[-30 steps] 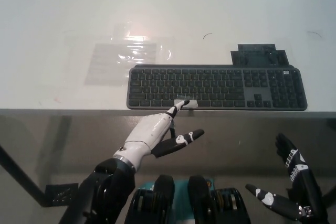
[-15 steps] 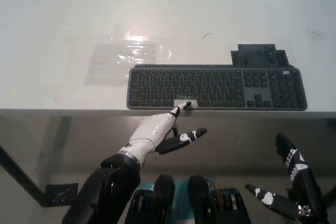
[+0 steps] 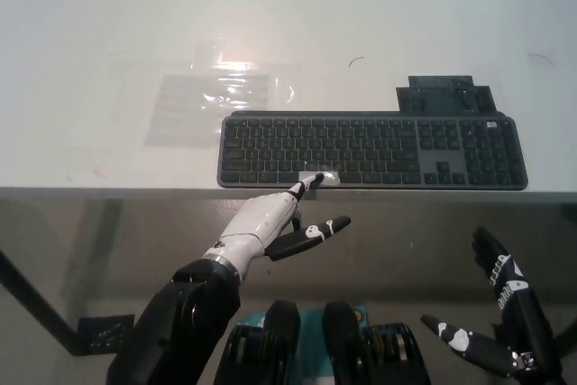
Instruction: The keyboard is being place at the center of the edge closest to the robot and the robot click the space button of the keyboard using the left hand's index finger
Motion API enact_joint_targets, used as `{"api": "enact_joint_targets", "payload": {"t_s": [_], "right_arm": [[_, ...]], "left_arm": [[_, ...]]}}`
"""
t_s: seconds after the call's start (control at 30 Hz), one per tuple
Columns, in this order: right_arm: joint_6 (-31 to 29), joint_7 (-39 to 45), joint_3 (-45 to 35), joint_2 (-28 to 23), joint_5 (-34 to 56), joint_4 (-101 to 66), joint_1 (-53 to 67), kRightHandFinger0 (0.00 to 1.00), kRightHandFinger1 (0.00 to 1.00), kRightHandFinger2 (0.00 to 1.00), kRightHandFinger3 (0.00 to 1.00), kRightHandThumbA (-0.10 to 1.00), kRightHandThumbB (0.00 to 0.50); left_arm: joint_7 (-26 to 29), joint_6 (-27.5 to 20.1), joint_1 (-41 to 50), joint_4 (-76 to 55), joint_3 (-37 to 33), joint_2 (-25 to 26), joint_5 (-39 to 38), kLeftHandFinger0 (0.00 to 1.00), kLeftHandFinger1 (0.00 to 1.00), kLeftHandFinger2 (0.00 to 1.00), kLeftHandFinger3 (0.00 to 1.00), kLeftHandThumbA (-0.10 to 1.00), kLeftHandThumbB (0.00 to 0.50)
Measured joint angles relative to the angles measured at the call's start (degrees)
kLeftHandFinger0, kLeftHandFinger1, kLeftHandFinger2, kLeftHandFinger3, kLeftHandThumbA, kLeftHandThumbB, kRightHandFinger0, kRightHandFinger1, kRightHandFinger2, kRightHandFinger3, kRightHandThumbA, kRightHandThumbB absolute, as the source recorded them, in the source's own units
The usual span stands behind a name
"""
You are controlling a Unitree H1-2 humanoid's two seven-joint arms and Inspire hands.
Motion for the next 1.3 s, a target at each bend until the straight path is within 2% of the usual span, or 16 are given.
{"api": "enact_joint_targets", "payload": {"t_s": [0.1, 0.27, 0.47, 0.53, 0.6, 0.63, 0.7, 0.73, 0.77, 0.83, 0.87, 0.93, 1.0, 1.1, 1.2, 1.3], "right_arm": [[0.0, 0.0, 0.0, 0.0, 0.0, 0.0, -0.2, 1.00, 1.00, 1.00, 1.00, 1.00, 0.251], [0.0, 0.0, 0.0, 0.0, -0.2, -0.2, -0.5, 1.00, 1.00, 1.00, 1.00, 1.00, 0.243], [0.0, 0.0, 0.0, 0.0, -0.6, -0.2, -0.7, 1.00, 1.00, 1.00, 1.00, 1.00, 0.256], [0.1, 0.0, 0.0, 0.0, -0.6, -0.3, -0.7, 1.00, 1.00, 1.00, 1.00, 1.00, 0.254], [0.1, 0.0, 0.0, 0.0, -0.6, -0.3, -0.7, 1.00, 1.00, 1.00, 1.00, 1.00, 0.260], [0.1, 0.0, 0.0, 0.0, -0.6, -0.3, -0.7, 1.00, 1.00, 1.00, 1.00, 1.00, 0.255], [0.1, 0.0, 0.0, 0.0, -0.6, -0.2, -0.6, 1.00, 1.00, 1.00, 1.00, 1.00, 0.253], [0.1, 0.0, 0.0, 0.0, -0.6, -0.2, -0.6, 1.00, 1.00, 1.00, 1.00, 1.00, 0.262], [0.1, 0.0, 0.0, 0.0, -0.6, -0.1, -0.5, 1.00, 1.00, 1.00, 1.00, 1.00, 0.266], [0.1, 0.0, 0.0, 0.0, -0.7, 0.0, -0.5, 1.00, 1.00, 1.00, 1.00, 1.00, 0.266], [0.1, 0.0, 0.0, 0.0, -0.7, 0.1, -0.5, 1.00, 1.00, 1.00, 1.00, 1.00, 0.261], [0.2, 0.0, 0.0, 0.0, -0.7, 0.4, -0.5, 1.00, 1.00, 1.00, 1.00, 1.00, 0.261], [0.2, 0.0, 0.0, 0.0, -0.7, 0.6, -0.4, 1.00, 1.00, 1.00, 1.00, 1.00, 0.251], [0.3, 0.0, 0.0, 0.0, -0.8, 0.8, -0.4, 1.00, 1.00, 1.00, 1.00, 1.00, 0.242], [0.3, 0.0, 0.0, 0.0, -0.9, 0.8, -0.2, 1.00, 1.00, 1.00, 1.00, 1.00, 0.269], [0.3, 0.0, 0.0, 0.0, -1.0, 0.8, 0.2, 1.00, 1.00, 1.00, 1.00, 1.00, 0.256]], "left_arm": [[1.3, -0.5, -0.3, 1.8, -1.0, 0.0, 0.1, 0.00, 0.00, 0.12, 1.00, 1.00, 0.363], [3.5, -1.7, -0.7, 4.1, -2.0, -0.1, 0.0, 0.00, 0.02, 0.13, 1.00, 1.00, 0.416], [5.0, -2.7, -1.0, 5.4, -2.6, -0.1, 0.0, 0.00, 0.01, 0.12, 1.00, 1.00, 0.395], [5.4, -2.9, -0.9, 5.1, -2.9, 0.1, 0.0, 0.00, 0.00, 0.10, 1.00, 1.00, 0.400], [5.5, -2.9, -0.4, 4.4, -3.1, 0.3, 0.0, 0.00, 0.03, 0.13, 1.00, 1.00, 0.423], [5.4, -2.8, 0.0, 3.2, -3.1, 0.4, 0.0, 0.00, 0.01, 0.10, 1.00, 1.00, 0.418], [4.9, -2.3, 2.0, -1.2, -3.2, 0.8, -0.2, 0.00, 0.01, 0.14, 1.00, 1.00, 0.403], [4.2, -2.2, 3.4, -3.8, -3.4, 1.1, -0.3, 0.00, 0.05, 0.21, 1.00, 1.00, 0.413], [3.7, -2.1, 4.7, -6.1, -3.5, 1.2, -0.5, 0.01, 0.04, 0.23, 1.00, 1.00, 0.415], [2.8, -2.0, 6.7, -9.8, -3.5, 1.2, -0.8, 0.00, 0.00, 0.19, 1.00, 1.00, 0.409], [2.4, -1.9, 7.6, -11.9, -3.5, 1.1, -1.0, 0.00, 0.00, 0.11, 1.00, 1.00, 0.457], [1.6, -1.7, 9.5, -17.1, -3.6, 1.1, -1.6, 0.00, 0.00, 0.08, 1.00, 1.00, 0.489], [1.0, -1.5, 10.7, -21.2, -3.5, 1.1, -2.2, 0.00, 0.00, 0.00, 1.00, 1.00, 0.465], [0.1, -1.0, 12.5, -27.8, -3.5, 1.1, -2.8, 0.00, 0.00, 0.00, 1.00, 1.00, 0.466], [-0.7, -0.7, 14.1, -34.1, -3.5, 1.2, -3.7, 0.00, 0.00, 0.00, 1.00, 1.00, 0.457], [-1.5, -0.3, 16.1, -40.8, -3.4, 1.6, -4.8, 0.00, 0.00, 0.03, 1.00, 1.00, 0.463]]}}
